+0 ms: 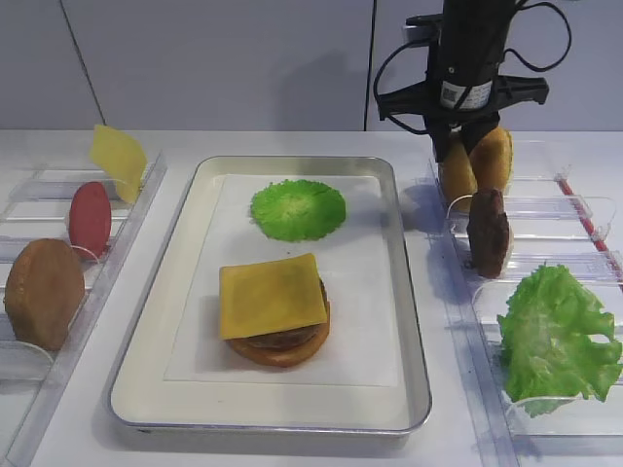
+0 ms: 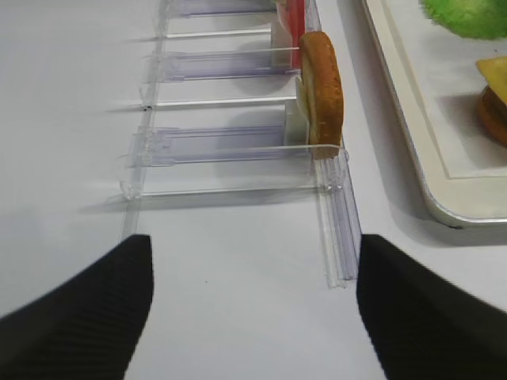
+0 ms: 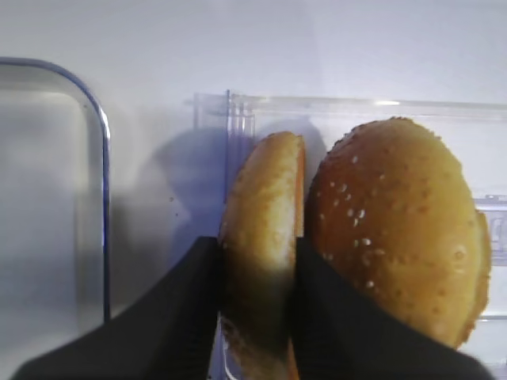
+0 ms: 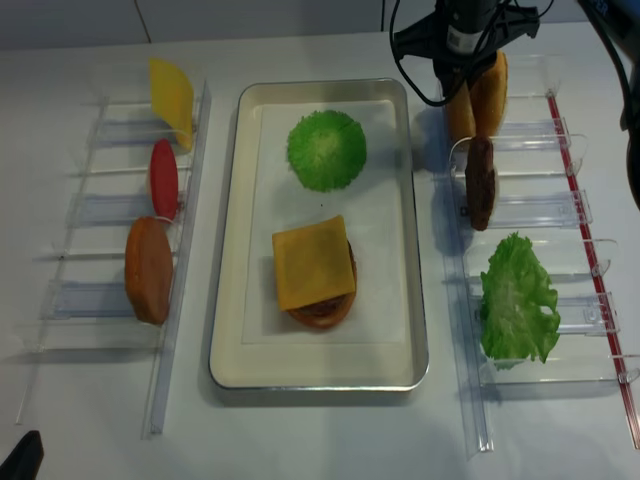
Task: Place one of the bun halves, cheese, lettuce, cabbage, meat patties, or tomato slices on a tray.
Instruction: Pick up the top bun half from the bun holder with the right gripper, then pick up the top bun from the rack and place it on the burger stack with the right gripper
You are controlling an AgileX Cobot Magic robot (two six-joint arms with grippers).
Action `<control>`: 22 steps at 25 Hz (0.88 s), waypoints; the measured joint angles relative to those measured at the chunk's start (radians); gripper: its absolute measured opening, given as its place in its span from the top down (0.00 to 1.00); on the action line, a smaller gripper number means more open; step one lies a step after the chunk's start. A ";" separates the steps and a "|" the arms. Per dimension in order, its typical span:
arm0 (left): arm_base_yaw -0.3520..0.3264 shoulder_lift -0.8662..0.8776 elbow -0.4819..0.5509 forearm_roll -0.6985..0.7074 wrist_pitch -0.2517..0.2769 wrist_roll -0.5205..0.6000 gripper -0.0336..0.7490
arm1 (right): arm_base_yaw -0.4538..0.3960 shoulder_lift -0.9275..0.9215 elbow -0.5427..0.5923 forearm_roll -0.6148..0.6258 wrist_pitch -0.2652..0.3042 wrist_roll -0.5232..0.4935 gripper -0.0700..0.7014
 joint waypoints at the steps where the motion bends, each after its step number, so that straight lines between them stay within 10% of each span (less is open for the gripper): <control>1: 0.000 0.000 0.000 0.000 0.000 0.000 0.33 | 0.000 -0.006 -0.005 0.005 0.004 0.000 0.61; 14: 0.000 0.000 0.000 0.000 0.000 0.000 0.33 | 0.000 -0.307 -0.031 0.153 0.018 -0.079 0.61; 22: 0.000 0.000 0.000 0.000 0.000 0.000 0.33 | 0.000 -0.623 0.294 0.177 0.024 -0.157 0.62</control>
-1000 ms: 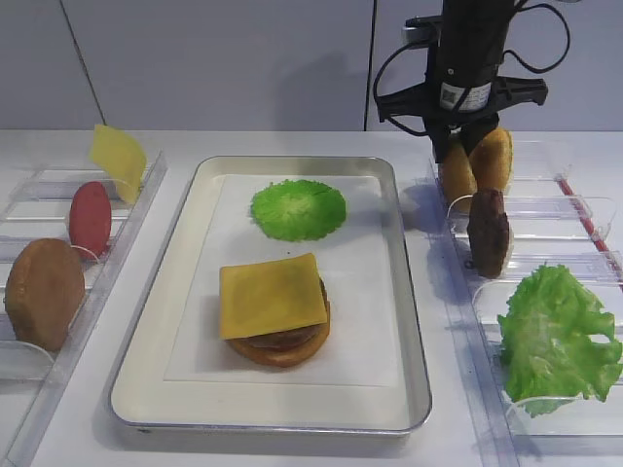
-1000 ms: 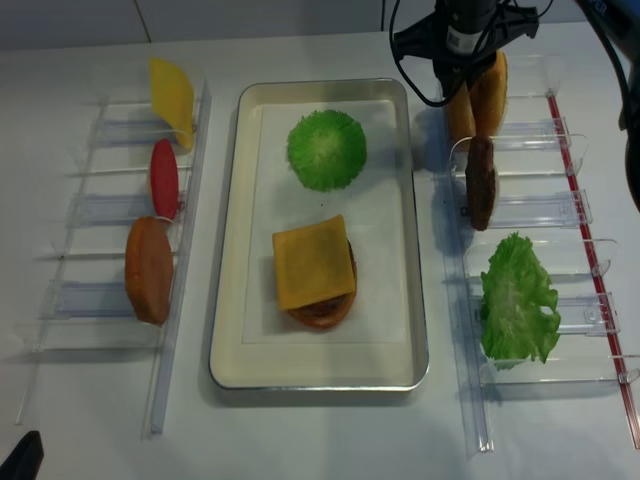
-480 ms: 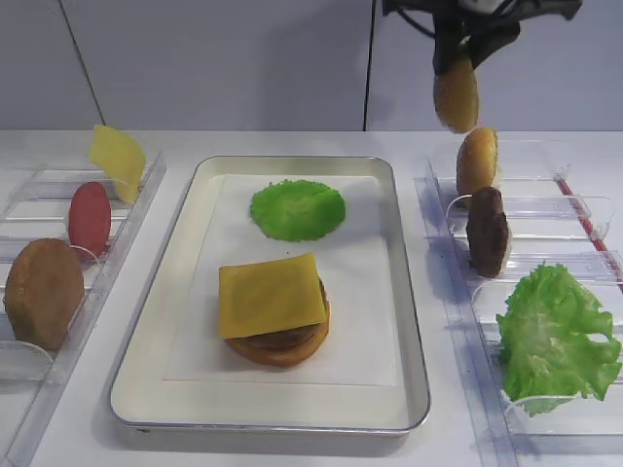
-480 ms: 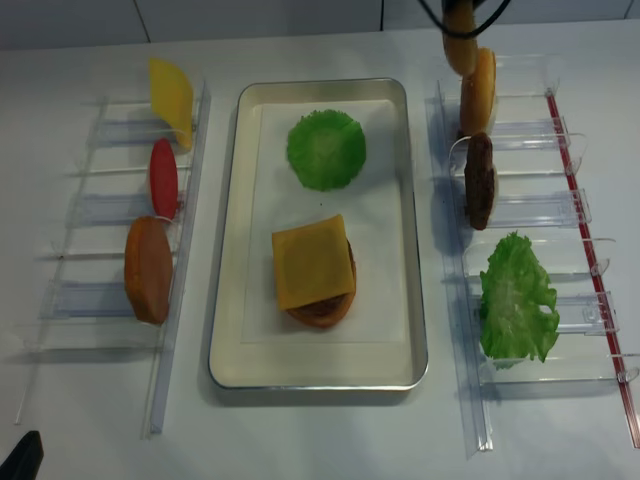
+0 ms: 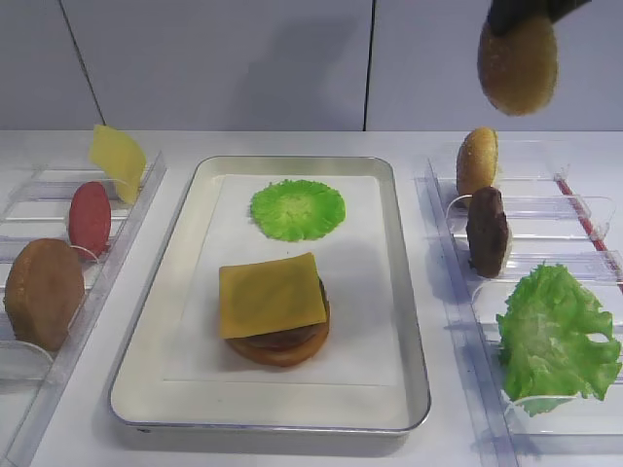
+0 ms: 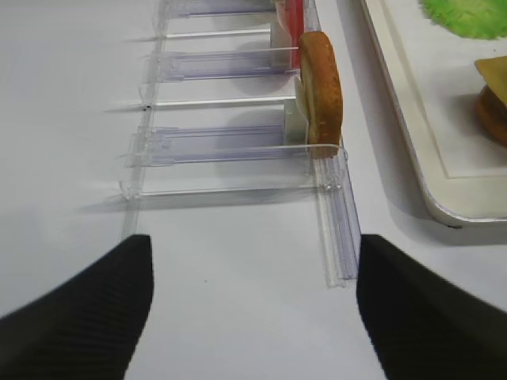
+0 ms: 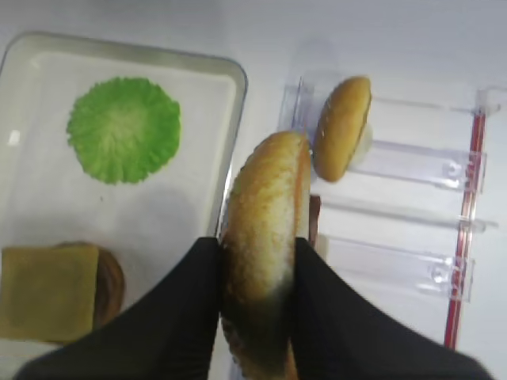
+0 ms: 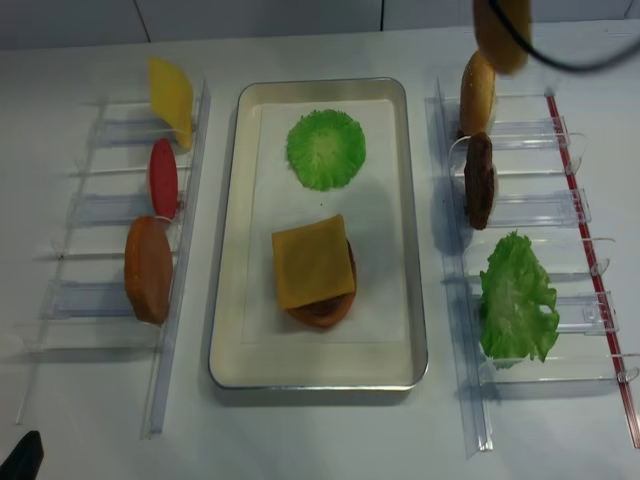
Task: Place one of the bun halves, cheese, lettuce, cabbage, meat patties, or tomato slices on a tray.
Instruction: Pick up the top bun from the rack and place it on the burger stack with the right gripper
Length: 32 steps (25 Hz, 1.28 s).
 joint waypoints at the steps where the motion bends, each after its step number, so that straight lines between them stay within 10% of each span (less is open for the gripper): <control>1: 0.000 0.000 0.000 0.000 0.000 0.000 0.33 | 0.000 -0.046 0.055 0.004 0.002 -0.007 0.62; 7: 0.000 0.000 0.000 0.000 0.000 0.000 0.33 | 0.000 -0.338 0.334 0.011 -0.021 -0.016 0.62; 13: 0.000 0.000 0.000 0.000 0.000 0.000 0.33 | 0.000 -0.573 0.583 0.067 -0.165 -0.030 0.62; 27: 0.000 0.000 0.000 0.000 0.000 0.000 0.33 | 0.000 -0.466 0.622 0.374 -0.260 -0.246 0.62; 32: 0.000 0.000 0.000 0.000 0.000 0.000 0.33 | -0.008 -0.313 0.622 0.679 -0.260 -0.485 0.62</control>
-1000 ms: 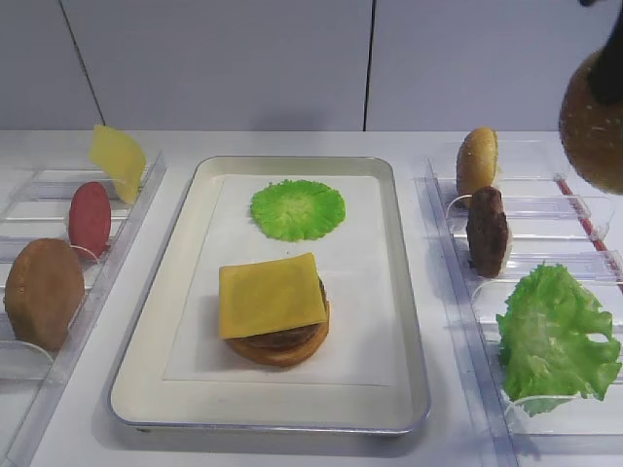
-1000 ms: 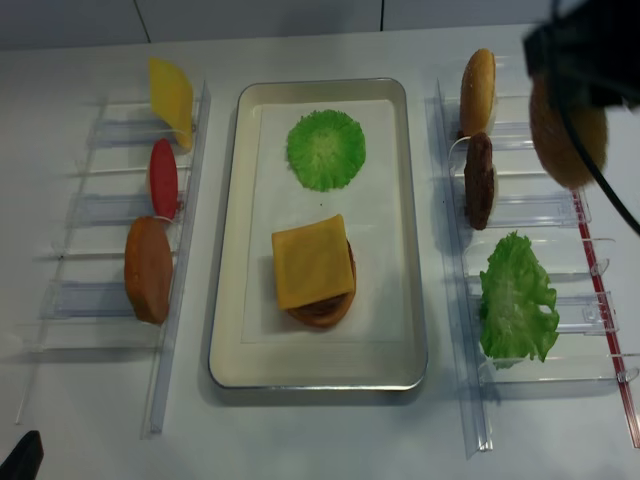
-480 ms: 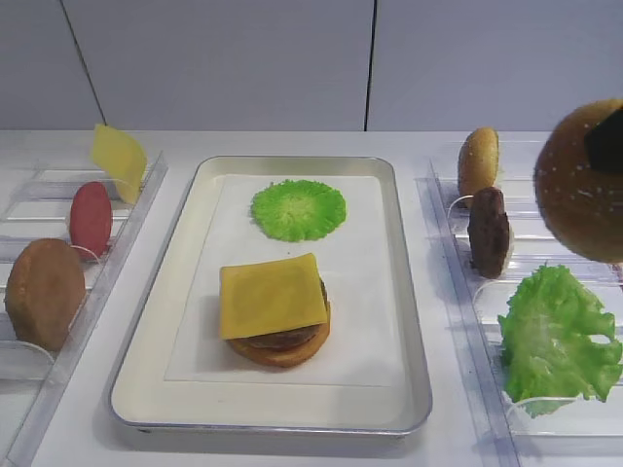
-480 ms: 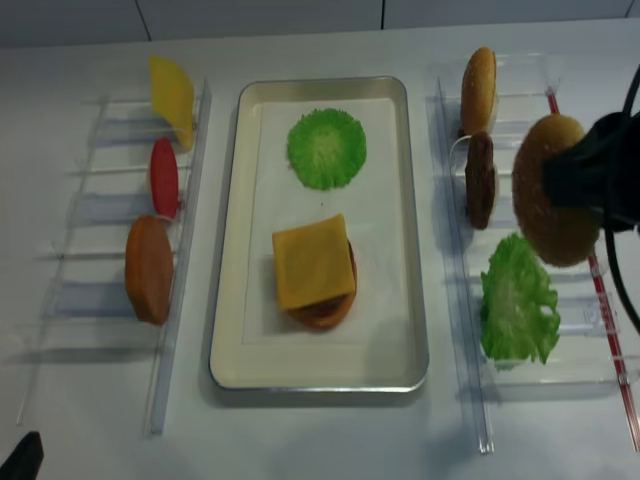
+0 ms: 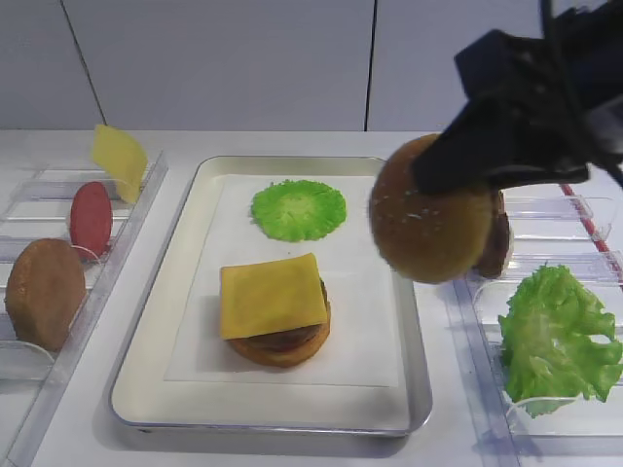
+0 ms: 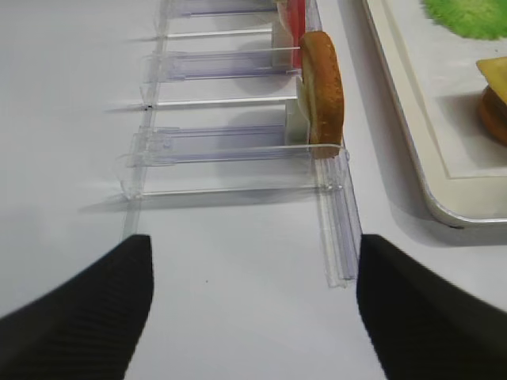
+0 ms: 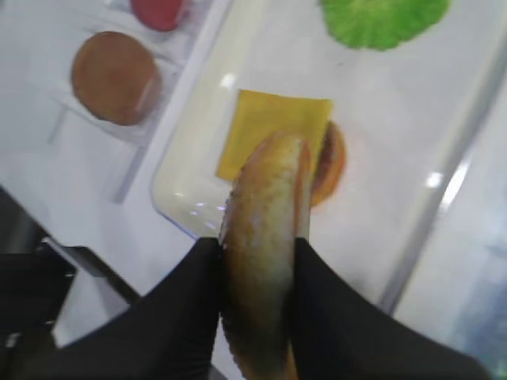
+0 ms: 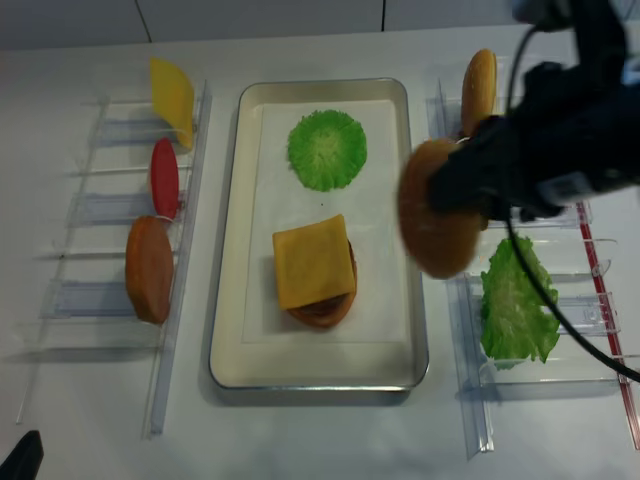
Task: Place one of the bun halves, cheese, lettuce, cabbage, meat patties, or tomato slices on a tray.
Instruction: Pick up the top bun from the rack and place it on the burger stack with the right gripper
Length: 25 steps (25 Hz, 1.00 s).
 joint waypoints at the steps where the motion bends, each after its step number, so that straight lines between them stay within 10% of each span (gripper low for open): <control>1: 0.000 0.000 0.000 0.000 0.000 0.000 0.33 | -0.016 0.030 0.000 0.086 0.013 -0.061 0.62; 9: 0.000 0.000 0.000 0.000 0.000 0.000 0.33 | -0.183 0.301 0.000 0.610 0.184 -0.446 0.62; 25: 0.000 0.000 0.000 0.000 0.000 0.000 0.33 | -0.033 0.584 0.000 0.750 0.175 -0.572 0.62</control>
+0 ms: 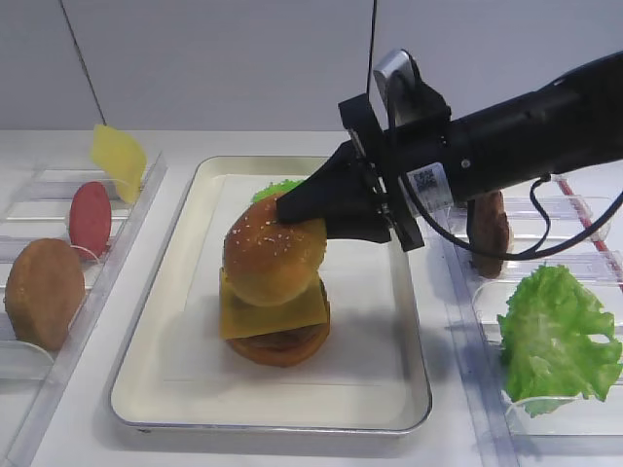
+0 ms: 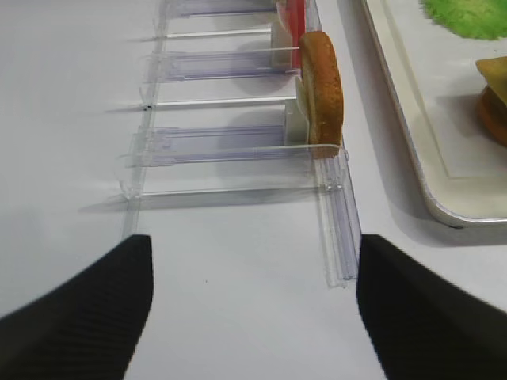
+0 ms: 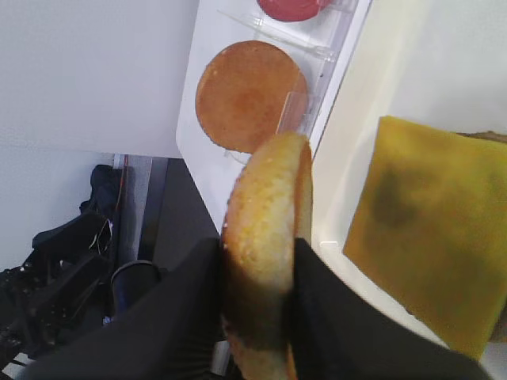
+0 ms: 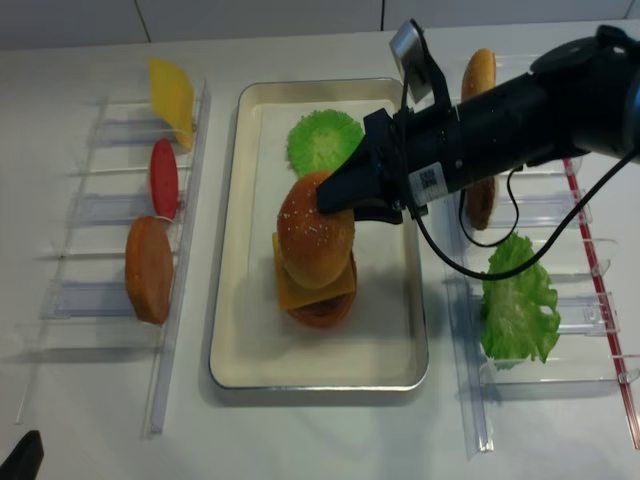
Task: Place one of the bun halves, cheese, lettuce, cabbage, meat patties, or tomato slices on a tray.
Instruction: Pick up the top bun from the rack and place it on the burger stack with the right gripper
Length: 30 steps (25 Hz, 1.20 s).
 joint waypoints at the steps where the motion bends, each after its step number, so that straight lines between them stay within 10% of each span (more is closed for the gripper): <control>1: 0.000 0.000 0.000 0.000 0.000 0.000 0.33 | 0.002 0.009 0.000 0.003 -0.002 0.000 0.62; 30: 0.000 0.000 0.000 0.000 0.000 0.000 0.33 | 0.027 0.111 -0.004 0.021 -0.015 -0.048 0.56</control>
